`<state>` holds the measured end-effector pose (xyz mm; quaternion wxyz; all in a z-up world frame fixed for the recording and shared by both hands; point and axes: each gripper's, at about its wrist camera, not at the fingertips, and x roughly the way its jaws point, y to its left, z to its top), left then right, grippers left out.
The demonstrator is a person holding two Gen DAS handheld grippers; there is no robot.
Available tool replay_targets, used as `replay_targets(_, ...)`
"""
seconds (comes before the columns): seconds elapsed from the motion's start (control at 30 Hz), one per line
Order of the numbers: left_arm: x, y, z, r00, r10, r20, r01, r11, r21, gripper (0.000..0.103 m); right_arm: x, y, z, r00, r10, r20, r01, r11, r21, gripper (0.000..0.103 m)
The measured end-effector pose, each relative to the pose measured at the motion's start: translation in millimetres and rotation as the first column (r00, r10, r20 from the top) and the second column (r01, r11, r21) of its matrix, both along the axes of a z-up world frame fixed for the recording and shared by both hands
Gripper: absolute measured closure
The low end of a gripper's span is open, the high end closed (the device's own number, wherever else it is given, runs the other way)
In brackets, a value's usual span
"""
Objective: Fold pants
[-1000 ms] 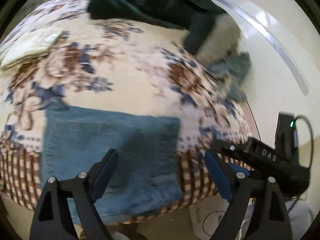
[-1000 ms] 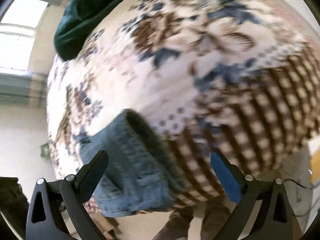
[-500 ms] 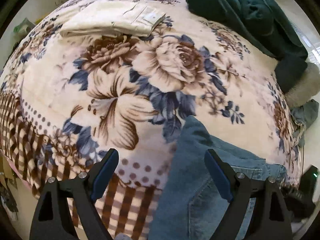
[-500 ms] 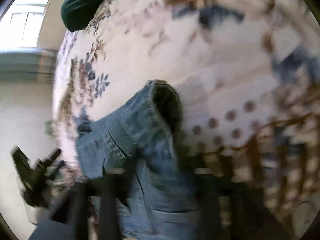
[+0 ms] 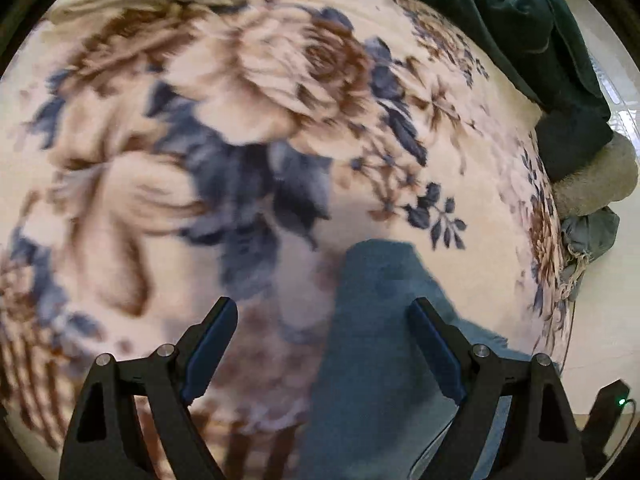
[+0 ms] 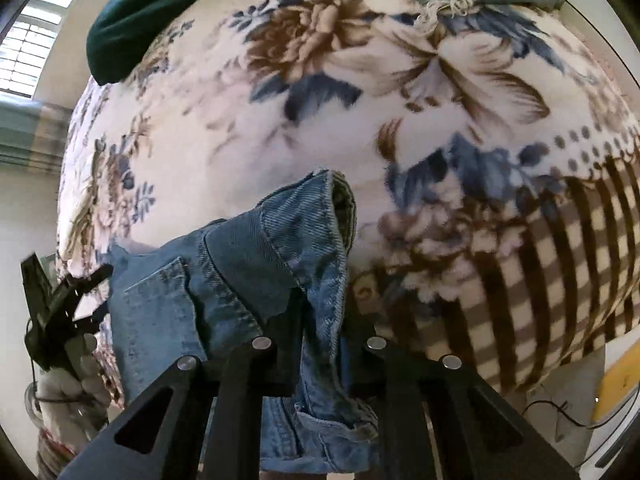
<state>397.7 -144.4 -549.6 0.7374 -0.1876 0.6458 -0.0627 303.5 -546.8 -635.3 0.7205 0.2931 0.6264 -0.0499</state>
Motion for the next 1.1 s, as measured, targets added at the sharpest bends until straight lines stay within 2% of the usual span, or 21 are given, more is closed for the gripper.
replay_targets(0.03,5.7,-3.3,-5.8,1.000,0.002,0.003,-0.001,1.000,-0.026,0.017,-3.7,-5.0,-0.9,1.000,-0.002,0.001,0.002,1.000,0.004,0.088)
replay_targets(0.1,15.5,-6.4,-17.2,1.000,-0.020,0.009,0.020,0.996,-0.089,0.054,-5.6,-10.5,-5.8,1.000,-0.012,0.002,0.012,1.000,0.013,0.087)
replay_targets(0.13,19.9,-5.5,-22.7,1.000,-0.026,0.009,0.027,0.991,-0.128,0.080,-7.3,-12.7,-9.7,1.000,-0.023,-0.009,0.023,1.000,0.014,0.087)
replay_targets(0.2,28.9,-0.4,-34.9,1.000,-0.025,-0.018,0.023,0.991,-0.132,0.079,-9.5,-17.8,-21.4,0.999,-0.044,-0.030,0.046,0.996,0.082,0.082)
replay_targets(0.27,33.1,4.9,-38.3,0.999,-0.008,-0.034,0.002,0.986,-0.170,0.077,-14.7,-28.6,-24.2,0.995,-0.091,-0.030,0.095,0.975,0.202,0.069)
replay_targets(0.3,33.2,7.8,-36.9,0.999,0.001,-0.042,-0.009,0.982,-0.186,0.077,-19.0,-33.2,-23.8,0.993,-0.113,-0.030,0.117,0.960,0.252,0.049)
replay_targets(0.33,31.4,11.3,-31.8,0.998,-0.001,-0.060,-0.011,0.979,-0.201,0.075,-25.8,-38.6,-20.6,0.990,-0.139,-0.023,0.139,0.945,0.297,0.038)
replay_targets(0.37,29.0,14.0,-26.7,0.998,-0.004,-0.070,-0.009,0.981,-0.193,0.067,-33.6,-42.6,-16.0,0.987,-0.159,-0.014,0.155,0.936,0.316,0.023)
replay_targets(0.4,24.7,17.7,-19.5,0.998,-0.004,-0.065,-0.007,0.985,-0.174,0.060,-42.9,-45.2,-11.2,0.985,-0.174,-0.013,0.169,0.934,0.315,0.022)
replay_targets(0.47,3.3,23.7,8.1,1.000,-0.004,0.001,0.004,0.990,-0.139,0.037,-62.1,-44.1,-13.1,0.979,-0.187,-0.079,0.203,0.931,0.304,0.022)
replay_targets(0.6,-48.8,19.7,39.1,0.998,-0.032,0.060,0.039,0.992,-0.121,0.033,-91.4,-25.9,-38.2,0.956,-0.201,-0.212,0.262,0.912,0.317,0.022)
replay_targets(0.63,-62.2,16.3,42.2,0.997,-0.041,0.062,0.048,0.992,-0.114,0.033,-93.9,-19.6,-44.8,0.954,-0.208,-0.214,0.271,0.902,0.335,0.023)
replay_targets(0.67,-75.4,10.8,42.7,0.997,-0.055,0.062,0.061,0.992,-0.106,0.033,-97.1,-10.0,-51.3,0.954,-0.210,-0.211,0.276,0.892,0.359,0.037)
replay_targets(0.7,-85.3,5.6,40.4,0.996,-0.069,0.060,0.075,0.993,-0.092,0.033,-99.2,-4.1,-51.2,0.953,-0.209,-0.220,0.273,0.906,0.324,0.056)
replay_targets(0.73,-96.8,-3.0,33.5,0.994,-0.099,0.048,0.102,0.992,-0.068,0.033,-100.4,2.6,-44.3,0.961,-0.203,-0.190,0.250,0.930,0.271,0.058)
replay_targets(0.8,-104.4,-14.6,18.7,0.989,-0.146,0.015,0.146,0.989,-0.016,0.033,-106.0,6.6,-29.3,0.971,-0.203,-0.128,0.230,0.937,0.264,0.078)
replay_targets(0.83,-110.8,-16.7,10.0,0.987,-0.161,0.007,0.161,0.987,0.015,0.031,-109.0,6.4,-20.7,0.973,-0.196,-0.118,0.220,0.944,0.245,0.078)
replay_targets(0.9,-115.5,-11.4,-2.2,0.989,-0.145,0.005,0.145,0.989,0.024,0.016,-114.2,3.8,-10.0,0.976,-0.186,-0.112,0.204,0.961,0.185,0.079)
replay_targets(0.97,-115.0,-6.3,-11.7,0.988,-0.154,0.000,0.154,0.988,0.000,0.001,-113.6,3.8,-20.9,0.973,-0.179,-0.145,0.200,0.968,0.149,0.079)
replay_targets(1.03,-115.6,-7.5,-15.0,0.986,-0.166,0.002,0.166,0.986,-0.013,0.000,-105.2,5.0,-40.6,0.965,-0.161,-0.208,0.197,0.967,0.165,0.072)
replay_targets(1.1,-115.8,-9.3,-12.7,0.985,-0.172,0.005,0.172,0.985,0.004,0.000,-99.2,3.8,-45.8,0.960,-0.139,-0.244,0.187,0.965,0.183,0.058)
